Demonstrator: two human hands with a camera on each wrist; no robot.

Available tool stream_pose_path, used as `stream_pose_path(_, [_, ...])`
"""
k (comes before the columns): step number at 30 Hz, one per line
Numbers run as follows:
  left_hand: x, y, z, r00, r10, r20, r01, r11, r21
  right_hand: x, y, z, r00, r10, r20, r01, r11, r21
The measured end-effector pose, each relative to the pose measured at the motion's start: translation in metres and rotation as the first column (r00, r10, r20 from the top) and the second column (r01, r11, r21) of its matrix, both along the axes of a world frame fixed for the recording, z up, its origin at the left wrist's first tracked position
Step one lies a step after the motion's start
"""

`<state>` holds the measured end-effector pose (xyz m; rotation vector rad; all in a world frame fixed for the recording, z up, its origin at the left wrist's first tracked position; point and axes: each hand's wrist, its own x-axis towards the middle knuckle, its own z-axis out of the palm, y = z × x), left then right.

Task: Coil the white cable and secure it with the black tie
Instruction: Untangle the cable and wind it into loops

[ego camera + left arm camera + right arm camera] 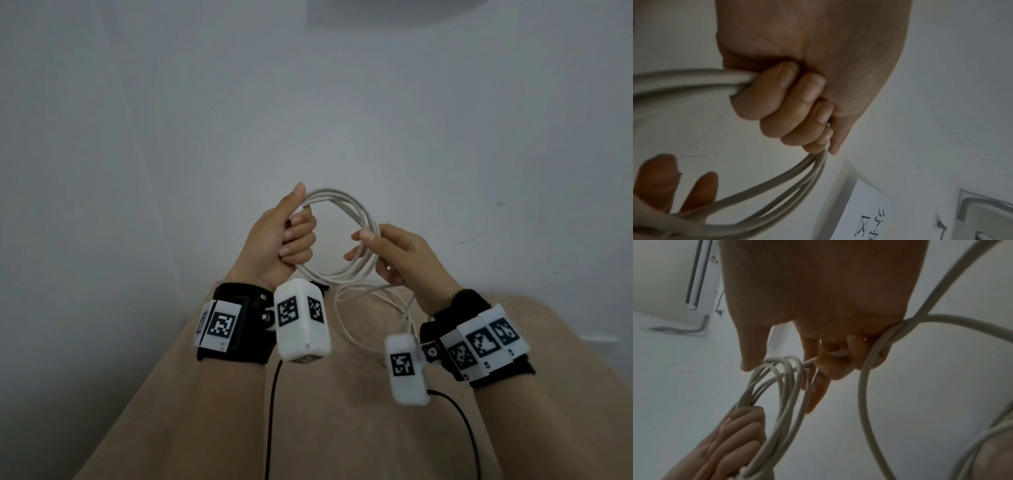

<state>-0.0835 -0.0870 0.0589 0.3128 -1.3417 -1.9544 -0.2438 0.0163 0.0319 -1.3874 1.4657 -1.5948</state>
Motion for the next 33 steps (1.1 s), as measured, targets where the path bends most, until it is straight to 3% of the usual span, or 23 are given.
stream_pose_path(9, [-0.005, 0.005, -0.003, 0.995, -0.038, 0.093, 0.046, 0.995, -0.089, -0.003, -0.005, -0.002, 0.993, -0.101, 0.057, 0.104, 0.994, -0.046])
stream_pose_path(17, [-0.004, 0.004, -0.008, 0.996, -0.022, 0.089, 0.028, 0.998, -0.064, -0.013, -0.004, -0.002, 0.97, 0.001, 0.242, 0.027, 0.993, -0.111])
stream_pose_path(22, [-0.004, 0.002, -0.01, 0.998, -0.013, 0.065, 0.016, 0.999, -0.052, -0.015, -0.005, -0.004, 0.977, 0.076, 0.2, -0.044, 0.986, -0.162])
stream_pose_path(33, [0.001, -0.002, -0.017, 0.983, 0.03, 0.181, -0.003, 0.989, -0.148, -0.017, -0.007, -0.009, 0.999, -0.024, -0.023, 0.021, 0.992, -0.122])
